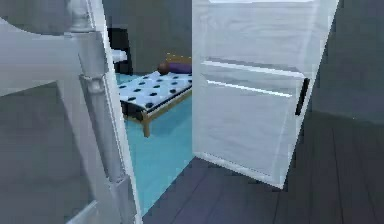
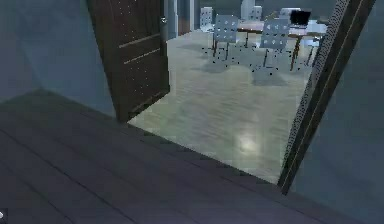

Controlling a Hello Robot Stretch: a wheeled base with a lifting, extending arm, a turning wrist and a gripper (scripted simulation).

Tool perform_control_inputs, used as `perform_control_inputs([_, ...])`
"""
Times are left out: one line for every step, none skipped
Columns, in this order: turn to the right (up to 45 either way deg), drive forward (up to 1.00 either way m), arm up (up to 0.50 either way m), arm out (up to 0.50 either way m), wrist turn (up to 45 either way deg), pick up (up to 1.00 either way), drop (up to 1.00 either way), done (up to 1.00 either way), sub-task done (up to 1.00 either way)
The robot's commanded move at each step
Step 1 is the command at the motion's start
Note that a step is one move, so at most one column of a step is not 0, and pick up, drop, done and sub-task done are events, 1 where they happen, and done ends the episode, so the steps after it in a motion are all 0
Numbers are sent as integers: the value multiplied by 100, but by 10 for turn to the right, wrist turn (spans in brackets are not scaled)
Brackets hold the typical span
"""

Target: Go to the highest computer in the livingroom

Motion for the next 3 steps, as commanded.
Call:
perform_control_inputs([450, 0, 0, 0, 0, 0, 0, 0, 0])
perform_control_inputs([450, 0, 0, 0, 0, 0, 0, 0, 0])
perform_control_inputs([30, 0, 0, 0, 0, 0, 0, 0, 0])
